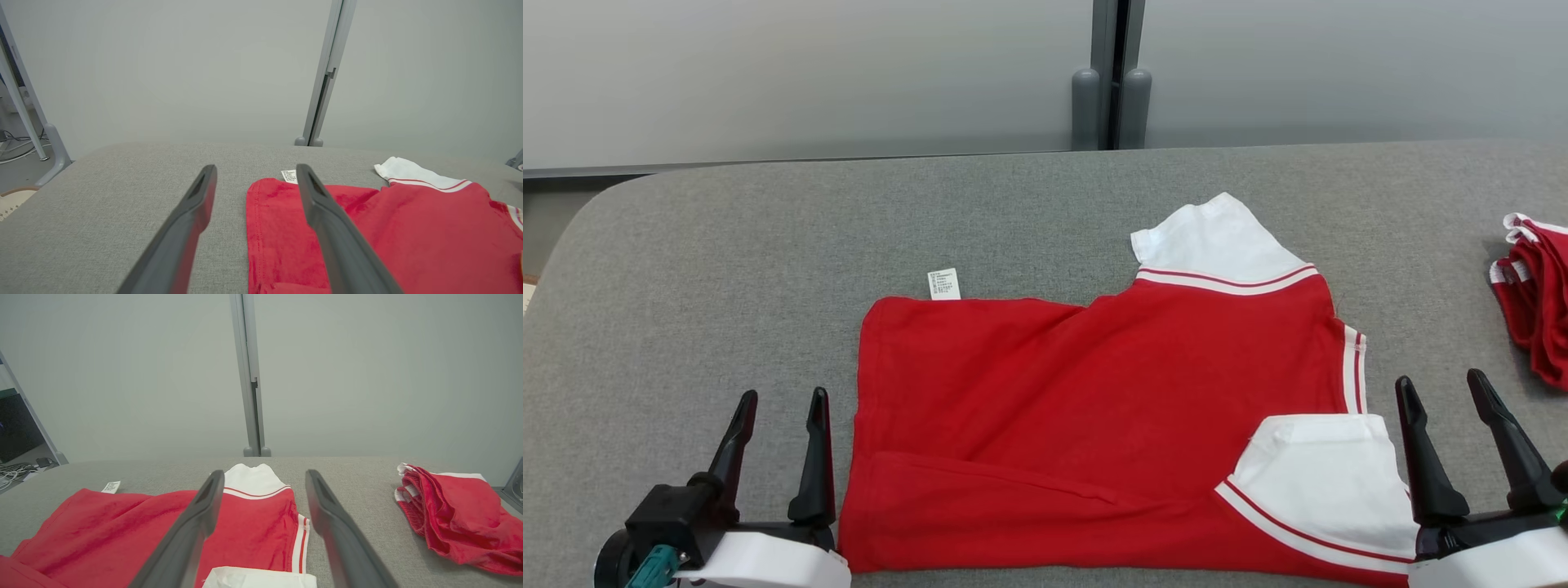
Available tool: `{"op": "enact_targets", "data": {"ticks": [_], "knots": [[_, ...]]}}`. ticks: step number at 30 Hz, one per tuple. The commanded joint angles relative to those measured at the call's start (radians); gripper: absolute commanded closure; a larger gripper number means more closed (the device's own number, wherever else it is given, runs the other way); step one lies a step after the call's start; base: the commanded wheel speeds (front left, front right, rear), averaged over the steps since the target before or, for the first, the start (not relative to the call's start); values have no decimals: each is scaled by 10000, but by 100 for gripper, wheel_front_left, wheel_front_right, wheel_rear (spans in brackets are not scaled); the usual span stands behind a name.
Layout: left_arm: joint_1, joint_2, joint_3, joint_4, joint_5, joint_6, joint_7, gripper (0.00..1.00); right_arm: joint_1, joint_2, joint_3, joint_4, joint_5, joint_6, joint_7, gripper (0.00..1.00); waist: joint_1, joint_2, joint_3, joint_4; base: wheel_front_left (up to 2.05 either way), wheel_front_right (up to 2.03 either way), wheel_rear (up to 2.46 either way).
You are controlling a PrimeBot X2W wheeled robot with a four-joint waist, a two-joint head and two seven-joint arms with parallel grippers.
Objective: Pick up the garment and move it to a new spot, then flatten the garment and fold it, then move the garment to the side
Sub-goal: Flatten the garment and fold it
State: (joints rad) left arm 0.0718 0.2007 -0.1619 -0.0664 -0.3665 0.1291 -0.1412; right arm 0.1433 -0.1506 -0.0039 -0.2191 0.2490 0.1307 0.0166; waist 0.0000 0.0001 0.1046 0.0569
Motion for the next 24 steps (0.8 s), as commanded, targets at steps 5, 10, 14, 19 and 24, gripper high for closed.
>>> {"op": "enact_targets", "data": {"ticks": [5, 10, 14, 19, 24], "knots": [[-459, -3, -100, 191, 9, -3, 90, 0, -27, 68, -40, -57, 62, 0, 18, 0, 0, -1, 190, 34, 0, 0, 0], [-1706, -136, -377, 1034, -263, -449, 390, 0, -289, 133, -12, -88, 105, 0, 39, 0, 0, -1, 614, 73, 0, 0, 0], [-3325, -322, -487, 2817, -662, -957, 877, 0, -607, 160, 129, -70, 150, 0, 63, 0, 0, -1, 1095, -47, 0, 0, 0], [-4955, -518, -481, 5102, -1100, -1417, 1271, 0, -867, 161, 262, 86, 181, 0, -47, 0, 0, -1, 1448, -229, 0, 0, 0], [-6776, -581, -465, 8231, -1458, -1923, 1660, 0, -1247, 200, 467, 482, 293, 0, -120, 0, 0, -1, 1799, -561, 0, 0, 0]]}}
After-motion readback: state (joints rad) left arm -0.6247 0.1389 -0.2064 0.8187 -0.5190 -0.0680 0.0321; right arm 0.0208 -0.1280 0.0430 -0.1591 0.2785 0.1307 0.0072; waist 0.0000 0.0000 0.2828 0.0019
